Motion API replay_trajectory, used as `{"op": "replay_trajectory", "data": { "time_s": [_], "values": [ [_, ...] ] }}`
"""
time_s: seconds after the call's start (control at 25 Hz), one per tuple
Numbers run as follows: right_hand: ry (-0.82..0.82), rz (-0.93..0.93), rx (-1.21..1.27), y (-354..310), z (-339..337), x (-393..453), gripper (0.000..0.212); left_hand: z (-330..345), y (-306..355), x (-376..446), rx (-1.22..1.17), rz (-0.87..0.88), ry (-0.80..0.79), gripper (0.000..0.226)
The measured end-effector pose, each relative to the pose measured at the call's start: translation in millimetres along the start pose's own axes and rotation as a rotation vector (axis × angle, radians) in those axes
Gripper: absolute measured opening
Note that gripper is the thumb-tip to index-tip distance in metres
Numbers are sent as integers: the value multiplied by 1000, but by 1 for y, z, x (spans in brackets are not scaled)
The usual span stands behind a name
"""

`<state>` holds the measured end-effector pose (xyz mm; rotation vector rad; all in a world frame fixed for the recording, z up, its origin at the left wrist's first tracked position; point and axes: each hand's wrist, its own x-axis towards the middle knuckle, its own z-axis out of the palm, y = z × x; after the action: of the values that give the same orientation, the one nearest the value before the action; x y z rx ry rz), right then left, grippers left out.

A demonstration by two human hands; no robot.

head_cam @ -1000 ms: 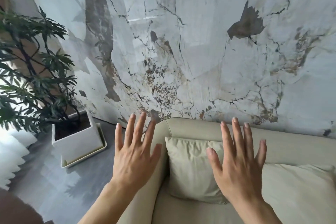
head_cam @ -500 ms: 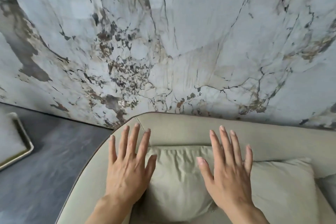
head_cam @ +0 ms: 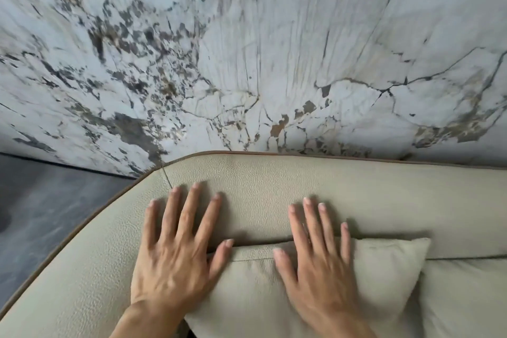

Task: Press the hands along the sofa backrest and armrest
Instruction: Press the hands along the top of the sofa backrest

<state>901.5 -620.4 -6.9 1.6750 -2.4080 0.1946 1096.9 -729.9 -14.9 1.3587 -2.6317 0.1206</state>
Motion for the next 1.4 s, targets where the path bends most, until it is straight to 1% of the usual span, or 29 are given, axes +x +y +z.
{"op": "replay_trajectory", "data": {
  "time_s": [0.12, 0.2, 0.44, 0.68, 1.08, 1.4],
  "values": [
    [50, 35, 14, 1, 44, 5, 75, 9, -3, 7, 63, 18, 48, 75],
    [95, 48, 41, 1, 56, 9, 73, 8, -2, 15, 71, 12, 69, 74],
    [141, 64, 66, 3, 64, 24, 70, 11, -3, 29, 95, 10, 93, 74],
    [189, 84, 56, 3, 73, 39, 69, 20, -5, 45, 124, 6, 176, 71],
    [241, 103, 31, 6, 87, 69, 68, 23, -12, 82, 117, 59, 148, 71],
    [237, 126, 57, 8, 97, 96, 69, 31, -17, 113, 114, 83, 139, 72]
  ]
}}
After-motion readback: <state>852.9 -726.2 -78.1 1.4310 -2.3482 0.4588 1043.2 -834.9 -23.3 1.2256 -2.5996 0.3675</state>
